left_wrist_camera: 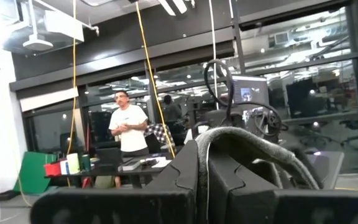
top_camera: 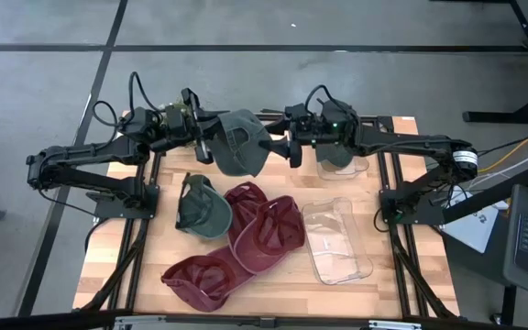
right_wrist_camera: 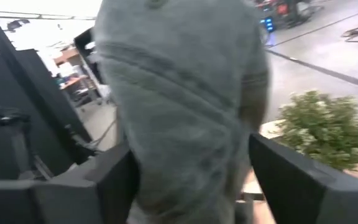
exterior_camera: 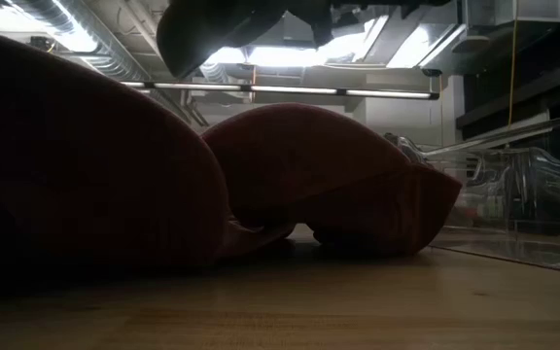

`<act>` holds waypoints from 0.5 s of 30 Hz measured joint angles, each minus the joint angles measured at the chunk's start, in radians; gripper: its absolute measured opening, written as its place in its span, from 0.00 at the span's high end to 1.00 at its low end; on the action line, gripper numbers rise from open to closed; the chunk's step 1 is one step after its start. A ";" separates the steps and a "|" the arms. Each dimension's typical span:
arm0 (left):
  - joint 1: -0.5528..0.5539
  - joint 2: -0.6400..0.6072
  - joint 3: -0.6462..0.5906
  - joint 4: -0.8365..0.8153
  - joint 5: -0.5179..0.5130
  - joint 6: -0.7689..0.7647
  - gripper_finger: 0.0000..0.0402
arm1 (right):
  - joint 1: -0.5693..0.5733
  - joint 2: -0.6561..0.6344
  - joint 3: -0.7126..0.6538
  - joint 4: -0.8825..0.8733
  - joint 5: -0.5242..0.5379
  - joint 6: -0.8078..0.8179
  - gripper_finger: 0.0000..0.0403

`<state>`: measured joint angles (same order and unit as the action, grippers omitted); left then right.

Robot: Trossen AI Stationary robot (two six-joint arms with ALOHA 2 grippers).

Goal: Pick & Place hat
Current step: Put the right gray cap into the top transparent bin

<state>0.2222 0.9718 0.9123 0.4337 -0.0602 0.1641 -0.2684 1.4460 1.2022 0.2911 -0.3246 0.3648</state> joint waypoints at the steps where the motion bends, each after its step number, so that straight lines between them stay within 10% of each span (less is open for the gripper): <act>1: 0.000 0.000 0.000 -0.006 -0.001 0.004 0.99 | 0.000 0.000 0.000 0.001 -0.009 0.000 0.36; 9: 0.000 0.000 0.000 -0.072 0.005 -0.017 0.95 | 0.000 0.000 0.000 0.006 -0.018 -0.013 0.92; 15: 0.000 -0.011 0.000 -0.194 -0.086 -0.048 0.89 | -0.007 0.000 0.000 0.002 0.004 -0.028 0.95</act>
<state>0.2226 0.9604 0.9127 0.2397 -0.1460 0.1164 -0.2758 1.4456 1.2022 0.2936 -0.3205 0.3368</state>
